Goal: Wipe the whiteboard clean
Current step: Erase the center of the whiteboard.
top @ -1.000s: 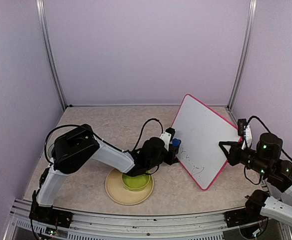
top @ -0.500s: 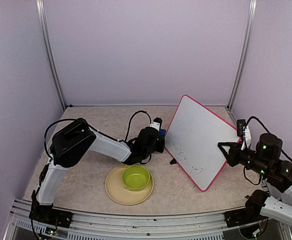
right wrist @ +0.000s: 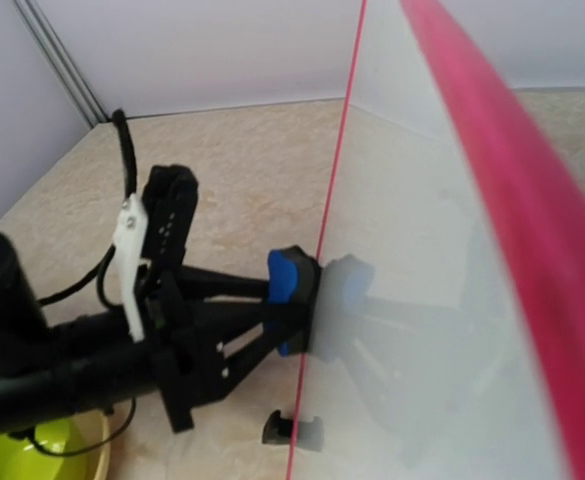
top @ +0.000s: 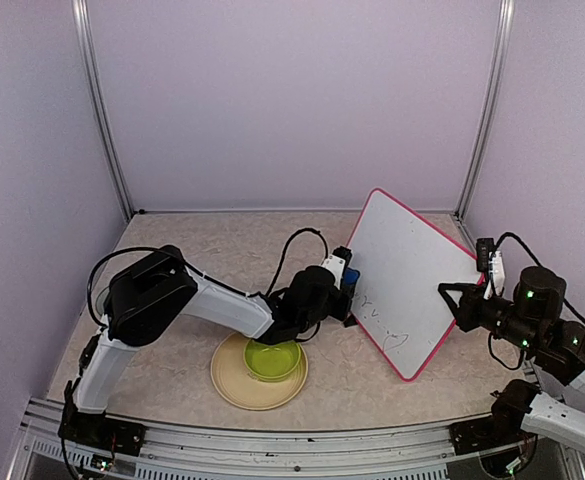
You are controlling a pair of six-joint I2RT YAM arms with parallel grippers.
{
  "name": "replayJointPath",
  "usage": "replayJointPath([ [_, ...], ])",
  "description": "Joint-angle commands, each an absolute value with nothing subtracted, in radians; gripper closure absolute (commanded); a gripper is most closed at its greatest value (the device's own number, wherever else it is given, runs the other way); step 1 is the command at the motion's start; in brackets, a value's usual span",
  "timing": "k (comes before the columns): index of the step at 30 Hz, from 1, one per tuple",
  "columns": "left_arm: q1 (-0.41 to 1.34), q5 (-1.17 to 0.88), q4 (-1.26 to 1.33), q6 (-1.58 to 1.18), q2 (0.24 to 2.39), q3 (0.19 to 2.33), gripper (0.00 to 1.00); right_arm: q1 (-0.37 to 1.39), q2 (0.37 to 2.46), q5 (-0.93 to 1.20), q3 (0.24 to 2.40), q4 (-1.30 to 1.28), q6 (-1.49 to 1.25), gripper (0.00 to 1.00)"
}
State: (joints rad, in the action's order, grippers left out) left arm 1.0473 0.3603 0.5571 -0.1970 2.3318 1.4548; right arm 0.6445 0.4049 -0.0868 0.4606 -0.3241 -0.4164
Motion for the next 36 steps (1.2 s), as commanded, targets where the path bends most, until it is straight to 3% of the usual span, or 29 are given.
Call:
replayJointPath([
  [1, 1.092, 0.274, 0.625, -0.177, 2.354, 1.437, 1.0, 0.648, 0.402, -0.023, 0.462, -0.184, -0.42, 1.0],
  [8, 1.117, 0.234, 0.661, -0.149, 2.331, 1.419, 1.0, 0.648, 0.391, -0.024, 0.459, -0.189, -0.42, 1.0],
  [19, 1.03, 0.471, 0.487, -0.215, 2.346, 1.498, 1.0, 0.648, 0.375, -0.026, 0.458, -0.206, -0.419, 1.0],
  [26, 1.0, 0.442, 0.503, -0.183, 2.344, 1.482, 1.0, 0.647, 0.383, -0.028, 0.456, -0.199, -0.417, 1.0],
  [36, 1.085, 0.359, 0.588, -0.109, 2.365, 1.463, 1.0, 0.648, 0.407, -0.026, 0.468, -0.19, -0.411, 1.0],
])
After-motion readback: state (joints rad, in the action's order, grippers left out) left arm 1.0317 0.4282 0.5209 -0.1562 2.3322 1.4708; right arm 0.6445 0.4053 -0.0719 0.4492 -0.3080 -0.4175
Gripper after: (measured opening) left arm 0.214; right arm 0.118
